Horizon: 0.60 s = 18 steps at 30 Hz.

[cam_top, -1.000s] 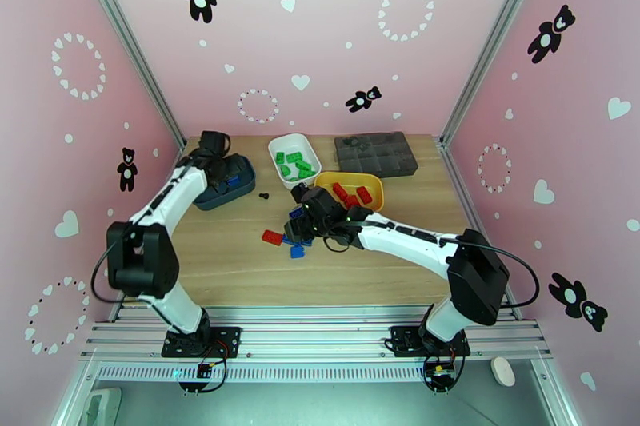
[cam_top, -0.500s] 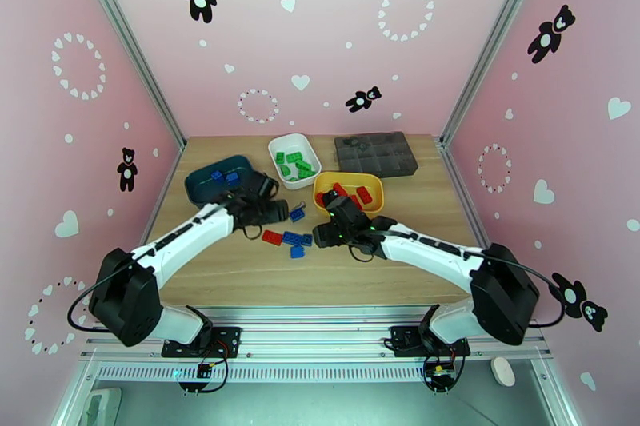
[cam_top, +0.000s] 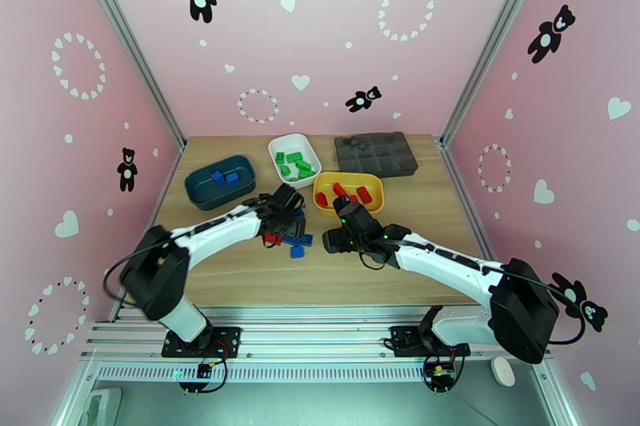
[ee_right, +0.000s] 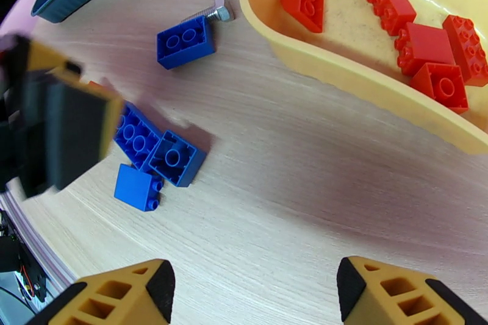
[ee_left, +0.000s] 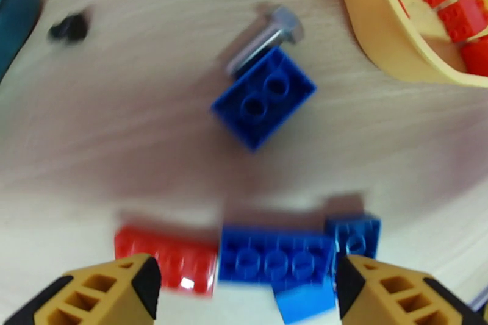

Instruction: Sort the legos into containers by color

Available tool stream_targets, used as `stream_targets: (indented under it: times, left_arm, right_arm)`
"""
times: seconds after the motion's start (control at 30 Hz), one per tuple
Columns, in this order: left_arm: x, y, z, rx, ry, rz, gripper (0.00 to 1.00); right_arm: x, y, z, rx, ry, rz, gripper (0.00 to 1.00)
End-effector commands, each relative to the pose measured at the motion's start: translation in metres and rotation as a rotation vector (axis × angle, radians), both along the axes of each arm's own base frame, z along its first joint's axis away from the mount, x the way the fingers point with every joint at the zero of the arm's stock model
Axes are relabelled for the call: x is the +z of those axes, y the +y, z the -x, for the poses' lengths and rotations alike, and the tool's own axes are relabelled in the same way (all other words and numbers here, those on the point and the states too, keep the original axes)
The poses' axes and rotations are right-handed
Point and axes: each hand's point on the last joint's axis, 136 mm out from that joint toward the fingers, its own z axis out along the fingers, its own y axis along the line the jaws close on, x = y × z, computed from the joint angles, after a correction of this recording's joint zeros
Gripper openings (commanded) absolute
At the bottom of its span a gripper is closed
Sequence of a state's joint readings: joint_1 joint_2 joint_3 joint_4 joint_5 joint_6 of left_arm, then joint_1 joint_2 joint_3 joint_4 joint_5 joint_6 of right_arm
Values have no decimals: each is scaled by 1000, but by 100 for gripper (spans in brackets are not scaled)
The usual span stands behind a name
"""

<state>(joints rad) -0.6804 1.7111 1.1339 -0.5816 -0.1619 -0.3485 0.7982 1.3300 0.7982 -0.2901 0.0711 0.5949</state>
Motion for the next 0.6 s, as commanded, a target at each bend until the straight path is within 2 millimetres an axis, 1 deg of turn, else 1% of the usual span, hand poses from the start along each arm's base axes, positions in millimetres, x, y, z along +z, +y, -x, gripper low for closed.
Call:
stream_targets:
  times: [0.0, 0.1, 0.23, 0.33, 0.4, 0.57]
  left_arm:
    - [7, -7, -27, -96, -86, -87, 81]
    - [4, -6, -40, -124, -84, -143, 81]
    - [-2, -13, -51, -174, -74, -168, 80]
    - [-10, -22, -54, -216, -56, -154, 80]
    - [-16, -25, -57, -234, -38, -150, 79]
    - [-30, -20, -65, -235, -8, -156, 79]
  right_arm:
    - [4, 1, 3, 5, 2, -29, 75]
    - [4, -2, 5, 8, 0, -19, 75]
    - [7, -4, 5, 8, -11, -13, 75]
    - [10, -3, 4, 8, -15, -15, 75]
    - [10, -4, 3, 6, -17, -14, 75]
    - [11, -6, 4, 2, -21, -9, 75]
